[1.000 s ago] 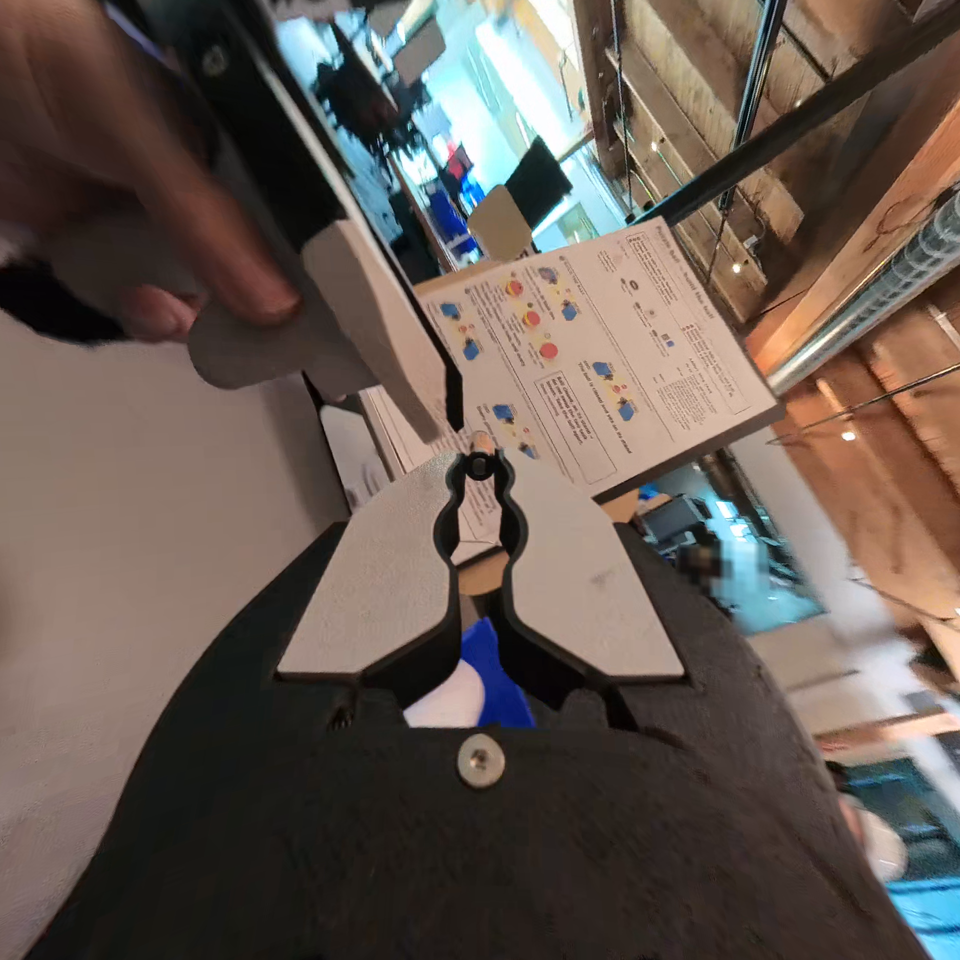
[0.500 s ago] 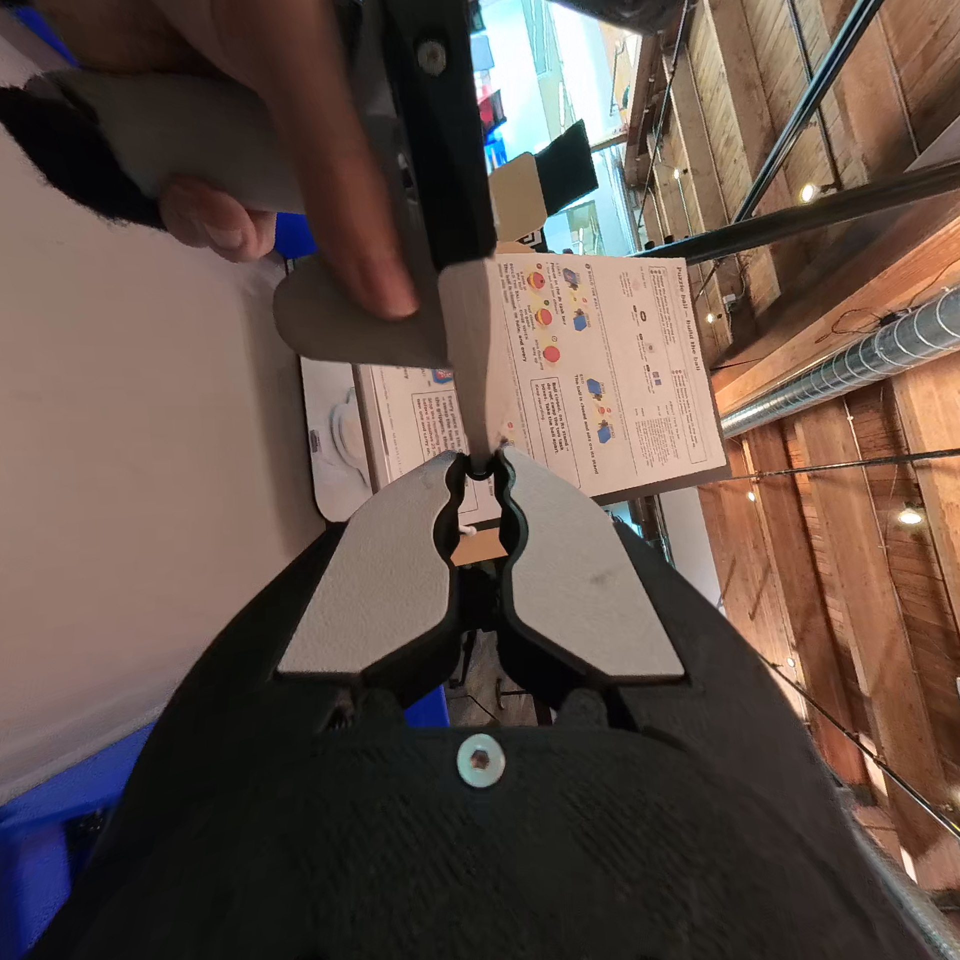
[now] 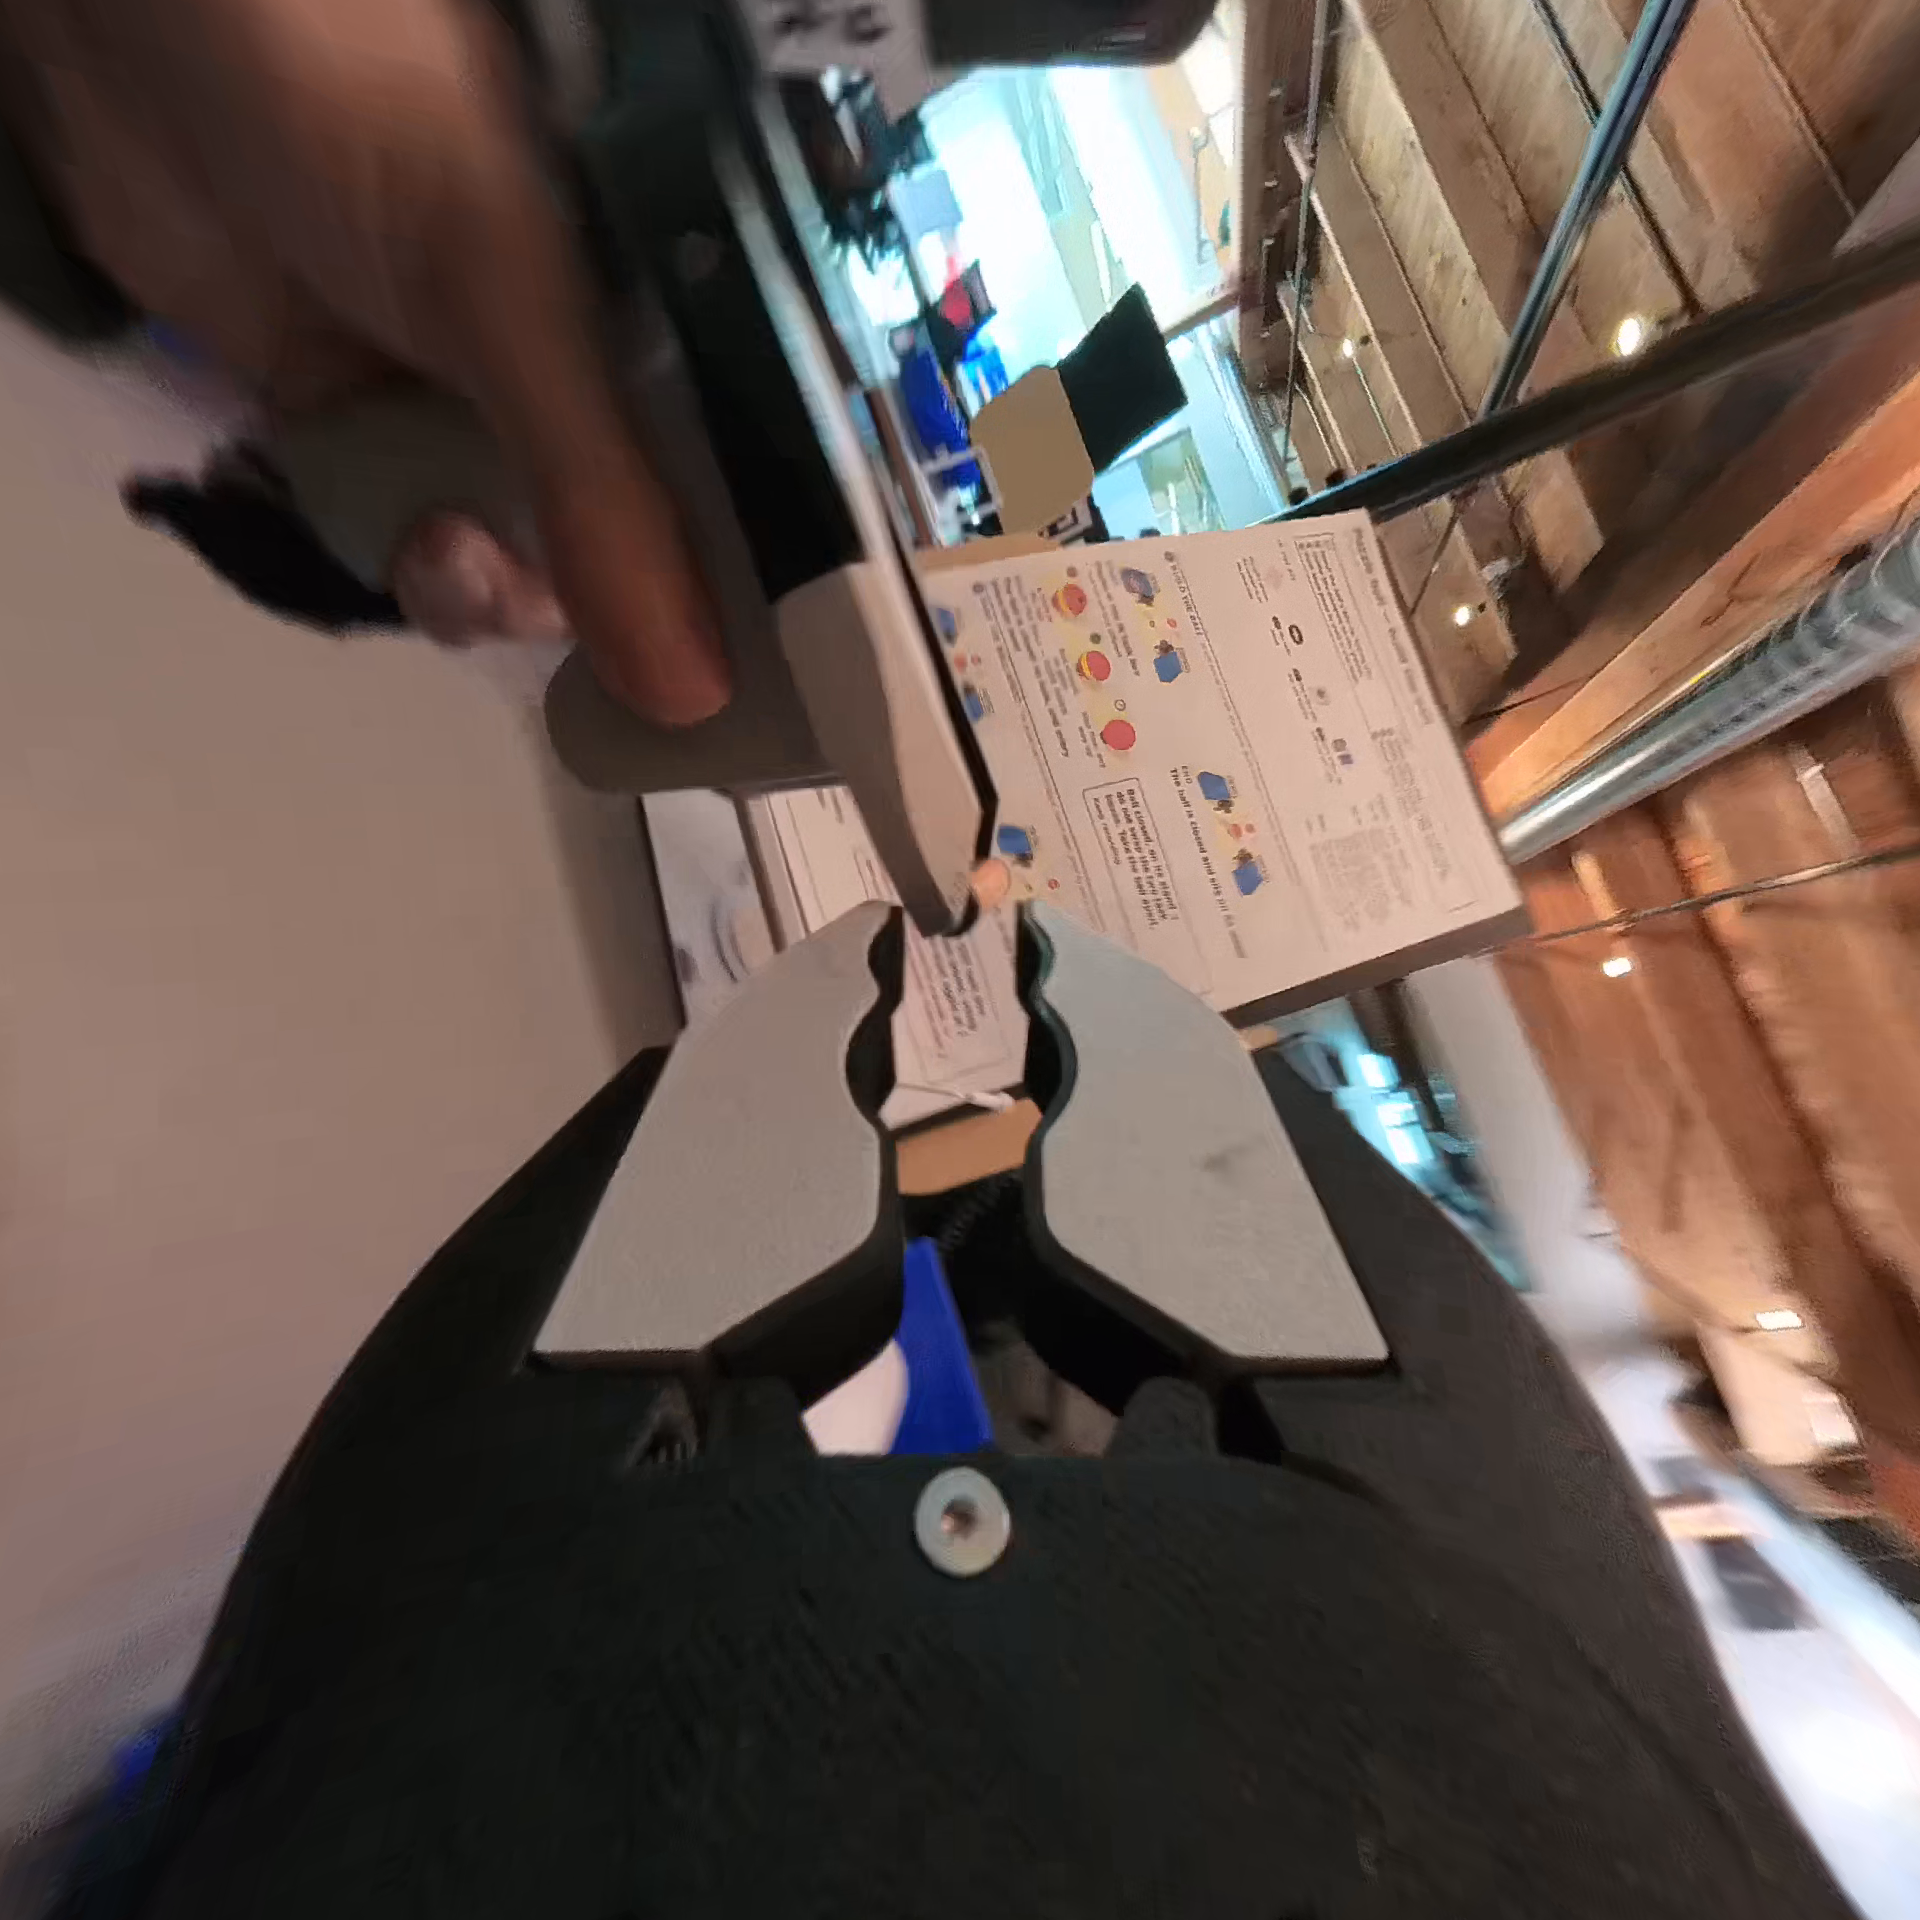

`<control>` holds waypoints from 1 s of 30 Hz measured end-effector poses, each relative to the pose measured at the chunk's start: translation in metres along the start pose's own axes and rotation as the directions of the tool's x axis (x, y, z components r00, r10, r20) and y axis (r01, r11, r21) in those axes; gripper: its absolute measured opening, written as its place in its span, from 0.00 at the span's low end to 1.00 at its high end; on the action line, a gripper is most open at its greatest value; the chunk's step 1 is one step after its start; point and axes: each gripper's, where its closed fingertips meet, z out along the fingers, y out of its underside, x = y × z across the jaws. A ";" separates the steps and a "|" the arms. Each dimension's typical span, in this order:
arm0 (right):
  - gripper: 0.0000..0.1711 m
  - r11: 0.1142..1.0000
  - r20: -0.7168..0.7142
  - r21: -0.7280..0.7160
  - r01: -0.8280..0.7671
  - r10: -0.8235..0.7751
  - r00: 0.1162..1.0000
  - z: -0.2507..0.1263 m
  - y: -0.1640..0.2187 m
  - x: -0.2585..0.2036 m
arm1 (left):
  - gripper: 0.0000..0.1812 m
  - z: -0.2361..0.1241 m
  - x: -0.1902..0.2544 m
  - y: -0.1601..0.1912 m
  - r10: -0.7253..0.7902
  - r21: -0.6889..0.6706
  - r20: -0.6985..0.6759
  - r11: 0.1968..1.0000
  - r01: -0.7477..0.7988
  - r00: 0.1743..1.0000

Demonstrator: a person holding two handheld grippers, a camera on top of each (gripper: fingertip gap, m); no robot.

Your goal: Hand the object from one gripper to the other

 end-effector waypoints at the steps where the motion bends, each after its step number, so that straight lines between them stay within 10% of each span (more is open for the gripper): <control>1: 0.17 0.995 0.009 0.031 -0.094 0.094 0.996 -0.002 -0.002 0.003 | 0.25 -0.003 -0.001 -0.003 0.010 0.024 -0.011 1.000 -0.009 1.000; 4: 0.38 0.868 0.166 0.094 -0.488 0.469 0.867 -0.006 -0.010 0.004 | 0.24 -0.017 0.007 -0.017 0.073 0.130 -0.111 0.990 -0.059 0.991; 6: 0.50 0.644 0.410 0.032 -0.764 0.689 0.598 -0.013 -0.022 -0.012 | 0.24 -0.029 0.014 -0.028 0.240 0.246 -0.127 0.948 -0.204 0.963; 10: 0.34 0.172 0.642 -0.135 -0.976 0.765 0.046 -0.023 -0.039 -0.008 | 0.24 -0.040 0.035 -0.023 0.629 0.302 -0.074 0.754 -0.583 0.774; 12: 0.28 0.101 0.710 -0.198 -0.975 0.701 -0.072 -0.029 -0.046 -0.011 | 0.24 -0.038 0.039 -0.020 0.736 0.280 -0.022 0.655 -0.702 0.677; 23: 0.07 0.190 0.714 -0.187 -0.964 0.701 -0.001 -0.026 -0.046 -0.021 | 0.24 -0.028 0.043 -0.014 0.857 0.237 0.063 0.486 -0.841 0.512; 30: 0.06 0.492 0.610 0.001 -0.871 0.689 0.390 -0.018 -0.032 -0.020 | 0.23 -0.028 0.040 -0.003 0.780 0.186 -0.026 0.619 -0.763 0.626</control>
